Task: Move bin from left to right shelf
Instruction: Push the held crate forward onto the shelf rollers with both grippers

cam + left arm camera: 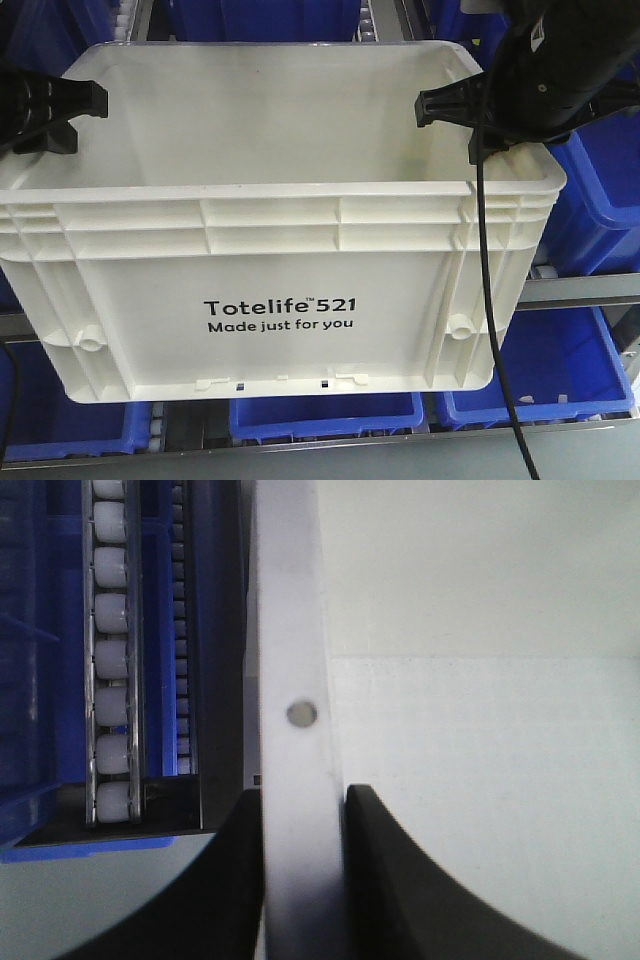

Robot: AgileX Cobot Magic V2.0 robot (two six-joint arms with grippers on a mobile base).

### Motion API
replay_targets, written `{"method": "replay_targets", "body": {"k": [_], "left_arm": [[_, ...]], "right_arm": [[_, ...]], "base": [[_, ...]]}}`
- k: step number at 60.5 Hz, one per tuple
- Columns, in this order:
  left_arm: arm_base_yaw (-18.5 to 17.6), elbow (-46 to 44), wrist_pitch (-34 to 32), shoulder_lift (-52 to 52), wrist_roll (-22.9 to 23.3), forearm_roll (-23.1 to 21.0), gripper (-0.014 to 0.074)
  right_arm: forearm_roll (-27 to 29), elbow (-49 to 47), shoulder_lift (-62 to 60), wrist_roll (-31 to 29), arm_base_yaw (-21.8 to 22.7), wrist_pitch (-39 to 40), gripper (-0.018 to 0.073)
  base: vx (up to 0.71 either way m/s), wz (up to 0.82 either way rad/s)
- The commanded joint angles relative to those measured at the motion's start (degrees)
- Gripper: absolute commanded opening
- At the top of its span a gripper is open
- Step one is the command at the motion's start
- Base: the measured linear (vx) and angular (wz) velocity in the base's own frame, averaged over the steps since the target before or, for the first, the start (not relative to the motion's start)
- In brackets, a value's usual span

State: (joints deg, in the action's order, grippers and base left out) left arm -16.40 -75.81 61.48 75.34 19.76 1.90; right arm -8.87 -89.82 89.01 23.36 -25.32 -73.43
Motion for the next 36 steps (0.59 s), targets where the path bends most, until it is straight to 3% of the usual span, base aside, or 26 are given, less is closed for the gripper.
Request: {"method": "replay_targets", "body": {"k": [1,36], "left_arm": [[-0.4,-2.4,-6.2,-2.6,-1.5,-0.9,0.0092],[-0.4,-2.4,-8.0,-2.6,-1.5,-0.9,0.0092]], "right_arm": [[-3.1,-2.3,-2.4,0.0,0.3,1.8,-0.0008],[-4.2,-2.3,-2.4,0.1,0.3,2.5,-0.0008]], "base": [[0.0,0.0],[0.0,0.0]]}}
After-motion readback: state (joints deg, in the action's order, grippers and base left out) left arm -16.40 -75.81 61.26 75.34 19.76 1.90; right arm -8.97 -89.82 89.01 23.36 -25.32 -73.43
